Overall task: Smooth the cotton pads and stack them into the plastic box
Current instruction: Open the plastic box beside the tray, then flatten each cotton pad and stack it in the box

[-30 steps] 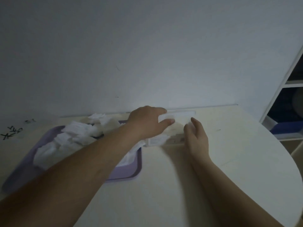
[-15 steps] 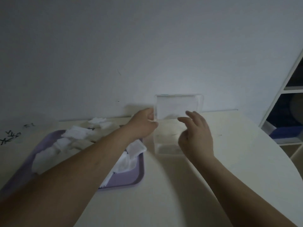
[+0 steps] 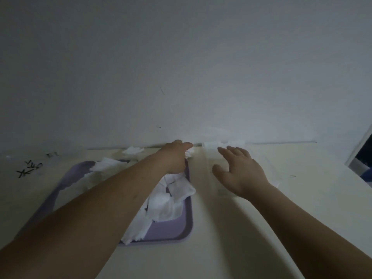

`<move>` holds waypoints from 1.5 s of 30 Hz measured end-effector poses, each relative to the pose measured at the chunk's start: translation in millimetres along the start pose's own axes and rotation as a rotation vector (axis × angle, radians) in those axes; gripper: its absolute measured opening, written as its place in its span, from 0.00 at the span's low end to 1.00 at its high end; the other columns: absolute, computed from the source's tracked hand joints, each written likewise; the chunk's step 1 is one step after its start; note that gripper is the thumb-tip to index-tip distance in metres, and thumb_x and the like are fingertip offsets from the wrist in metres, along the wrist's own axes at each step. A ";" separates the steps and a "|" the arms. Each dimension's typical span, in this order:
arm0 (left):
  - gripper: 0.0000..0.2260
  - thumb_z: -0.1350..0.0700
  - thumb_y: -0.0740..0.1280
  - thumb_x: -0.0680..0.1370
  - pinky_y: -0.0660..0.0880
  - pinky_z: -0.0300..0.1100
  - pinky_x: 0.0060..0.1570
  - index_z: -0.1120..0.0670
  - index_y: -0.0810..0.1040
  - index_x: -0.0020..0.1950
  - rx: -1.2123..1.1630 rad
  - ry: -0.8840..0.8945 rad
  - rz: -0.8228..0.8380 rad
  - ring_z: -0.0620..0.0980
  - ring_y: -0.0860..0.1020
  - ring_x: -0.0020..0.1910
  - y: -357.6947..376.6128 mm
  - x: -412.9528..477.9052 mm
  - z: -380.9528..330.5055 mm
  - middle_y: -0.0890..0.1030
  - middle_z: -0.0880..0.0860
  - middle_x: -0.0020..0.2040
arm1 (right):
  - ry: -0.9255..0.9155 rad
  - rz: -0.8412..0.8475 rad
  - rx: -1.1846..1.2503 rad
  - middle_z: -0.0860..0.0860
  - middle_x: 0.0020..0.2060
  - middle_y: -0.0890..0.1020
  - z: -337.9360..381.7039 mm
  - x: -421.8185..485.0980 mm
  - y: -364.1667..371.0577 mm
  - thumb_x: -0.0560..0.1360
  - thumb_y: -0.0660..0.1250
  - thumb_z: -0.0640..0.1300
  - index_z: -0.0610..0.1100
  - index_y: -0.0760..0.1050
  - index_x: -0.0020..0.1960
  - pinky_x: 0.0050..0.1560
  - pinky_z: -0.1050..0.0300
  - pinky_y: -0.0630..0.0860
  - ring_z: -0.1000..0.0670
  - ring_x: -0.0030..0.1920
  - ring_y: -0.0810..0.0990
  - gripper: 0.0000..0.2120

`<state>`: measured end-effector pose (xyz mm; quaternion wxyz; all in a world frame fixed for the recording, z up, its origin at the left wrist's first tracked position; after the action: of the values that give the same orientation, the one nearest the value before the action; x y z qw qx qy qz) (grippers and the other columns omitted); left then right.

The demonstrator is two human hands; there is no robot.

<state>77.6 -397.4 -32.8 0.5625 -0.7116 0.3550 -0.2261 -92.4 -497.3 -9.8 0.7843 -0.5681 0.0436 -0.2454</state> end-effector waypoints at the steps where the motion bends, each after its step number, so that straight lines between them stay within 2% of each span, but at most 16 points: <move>1: 0.32 0.62 0.70 0.77 0.74 0.50 0.67 0.48 0.66 0.79 0.035 -0.002 0.012 0.57 0.74 0.68 2.2 5.6 1.9 0.70 0.54 0.74 | -0.052 -0.049 0.033 0.52 0.80 0.67 4.9 -2.8 -6.3 0.79 0.57 0.65 0.53 0.66 0.80 0.76 0.45 0.65 0.48 0.81 0.59 0.33; 4: 0.21 0.64 0.66 0.79 0.71 0.40 0.63 0.49 0.72 0.71 0.094 0.002 0.035 0.52 0.74 0.65 7.1 14.0 6.1 0.73 0.51 0.68 | -0.191 -0.036 -0.031 0.55 0.77 0.72 13.6 -9.0 -1.1 0.76 0.61 0.70 0.57 0.74 0.74 0.74 0.47 0.68 0.51 0.79 0.64 0.31; 6: 0.21 0.64 0.67 0.79 0.72 0.43 0.64 0.51 0.77 0.71 0.069 -0.013 -0.004 0.54 0.76 0.66 2.2 17.8 12.2 0.76 0.51 0.69 | -0.199 -0.017 -0.084 0.55 0.77 0.72 10.5 -8.9 4.8 0.75 0.61 0.70 0.58 0.75 0.73 0.75 0.47 0.67 0.50 0.79 0.65 0.30; 9: 0.16 0.64 0.69 0.76 0.76 0.45 0.60 0.53 0.83 0.62 0.069 -0.005 -0.042 0.56 0.80 0.60 -3.6 21.3 15.4 0.82 0.53 0.62 | -0.196 -0.101 -0.044 0.52 0.72 0.78 3.9 -5.5 -0.5 0.72 0.64 0.62 0.53 0.79 0.70 0.74 0.48 0.68 0.46 0.75 0.72 0.29; 13: 0.16 0.64 0.66 0.80 0.73 0.42 0.61 0.52 0.83 0.65 0.050 -0.014 -0.176 0.54 0.79 0.63 -15.9 18.0 22.7 0.81 0.52 0.64 | -0.245 -0.197 -0.007 0.48 0.66 0.83 9.3 -6.8 -2.5 0.72 0.70 0.56 0.48 0.83 0.65 0.70 0.45 0.71 0.42 0.70 0.77 0.23; 16: 0.12 0.62 0.71 0.75 0.76 0.43 0.54 0.54 0.83 0.58 -0.026 -0.041 -0.217 0.57 0.81 0.56 -21.2 18.4 31.6 0.83 0.54 0.56 | -0.289 -0.288 0.068 0.47 0.63 0.84 24.4 -14.5 -5.0 0.74 0.72 0.47 0.46 0.84 0.62 0.67 0.47 0.75 0.41 0.67 0.80 0.17; 20: 0.06 0.59 0.67 0.79 0.78 0.49 0.50 0.56 0.82 0.53 -0.283 -0.025 -0.370 0.58 0.82 0.50 -44.2 -0.3 27.0 0.84 0.55 0.49 | -0.281 -0.381 0.289 0.50 0.61 0.84 36.0 -24.1 -13.3 0.75 0.69 0.37 0.45 0.81 0.66 0.61 0.53 0.79 0.48 0.62 0.81 0.19; 23: 0.04 0.58 0.68 0.80 0.82 0.47 0.43 0.55 0.82 0.52 -0.565 -0.033 -0.405 0.52 0.85 0.42 -60.8 -38.3 21.1 0.85 0.54 0.45 | -0.051 -0.245 0.529 0.54 0.49 0.84 40.6 -20.5 -12.4 0.77 0.68 0.41 0.49 0.80 0.62 0.44 0.55 0.80 0.53 0.41 0.83 0.14; 26: 0.06 0.60 0.68 0.81 0.81 0.40 0.32 0.55 0.81 0.57 -0.751 -0.096 -0.352 0.48 0.85 0.34 -61.3 -87.8 18.3 0.86 0.54 0.45 | 0.080 0.180 0.713 0.47 0.35 0.84 73.9 -31.3 18.6 0.78 0.70 0.45 0.42 0.81 0.48 0.27 0.57 0.72 0.48 0.27 0.76 0.06; 28: 0.06 0.61 0.66 0.81 0.77 0.40 0.28 0.55 0.80 0.57 -0.840 -0.155 -0.279 0.49 0.85 0.31 -46.2 -122.4 21.3 0.86 0.55 0.44 | 0.078 0.459 0.750 0.45 0.30 0.82 109.0 -52.5 43.7 0.77 0.73 0.46 0.39 0.80 0.41 0.24 0.58 0.71 0.45 0.28 0.76 0.11; 30: 0.07 0.62 0.64 0.80 0.77 0.42 0.27 0.56 0.80 0.54 -0.887 -0.172 -0.253 0.51 0.85 0.31 -32.1 -147.9 24.3 0.86 0.56 0.44 | 0.041 0.542 0.668 0.46 0.28 0.81 128.8 -63.3 59.4 0.77 0.73 0.46 0.41 0.80 0.36 0.26 0.60 0.73 0.46 0.29 0.78 0.13; 35: 0.08 0.59 0.61 0.80 0.71 0.40 0.25 0.53 0.79 0.54 -0.865 -0.242 -0.429 0.56 0.85 0.33 -31.0 -191.7 63.3 0.85 0.59 0.46 | -0.048 0.512 0.534 0.46 0.32 0.82 153.9 -52.5 81.9 0.78 0.73 0.46 0.44 0.81 0.39 0.41 0.53 0.81 0.48 0.33 0.81 0.10; 38: 0.07 0.58 0.60 0.83 0.73 0.43 0.25 0.52 0.77 0.56 -1.003 -0.224 -0.369 0.62 0.84 0.34 -15.2 -204.2 65.4 0.86 0.60 0.41 | -0.049 0.447 0.590 0.48 0.33 0.83 157.8 -39.0 86.6 0.76 0.74 0.40 0.41 0.83 0.41 0.37 0.61 0.79 0.51 0.34 0.80 0.06; 40: 0.06 0.58 0.59 0.84 0.79 0.46 0.28 0.53 0.76 0.57 -1.078 -0.236 -0.332 0.58 0.83 0.33 -0.1 -209.9 67.1 0.85 0.60 0.39 | -0.065 0.443 0.645 0.45 0.36 0.85 157.6 -34.0 92.1 0.73 0.74 0.36 0.41 0.84 0.42 0.46 0.54 0.82 0.47 0.39 0.83 0.03; 42: 0.07 0.59 0.60 0.84 0.83 0.52 0.34 0.53 0.76 0.56 -1.104 -0.248 -0.360 0.57 0.84 0.36 7.0 -210.0 75.3 0.84 0.59 0.42 | -0.072 0.446 0.775 0.41 0.44 0.87 151.0 -33.1 91.3 0.72 0.76 0.33 0.40 0.85 0.50 0.53 0.46 0.84 0.41 0.46 0.87 0.08; 45: 0.06 0.61 0.61 0.82 0.82 0.52 0.34 0.54 0.77 0.51 -1.111 -0.248 -0.406 0.58 0.82 0.36 6.3 -199.5 87.7 0.81 0.57 0.37 | -0.011 0.393 1.028 0.40 0.54 0.86 133.2 -28.7 81.0 0.71 0.77 0.32 0.44 0.79 0.67 0.50 0.44 0.84 0.40 0.50 0.87 0.26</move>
<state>10.4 -190.4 -46.6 0.0894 -0.9735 0.2088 -0.0251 -44.2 -350.0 -43.1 0.9920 -0.0945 0.0193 -0.0813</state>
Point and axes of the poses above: each hand's wrist, its own x-axis towards the middle knuckle, its own y-axis out of the palm, z = x × y, the point moved 10 cm from there along x, towards the middle knuckle
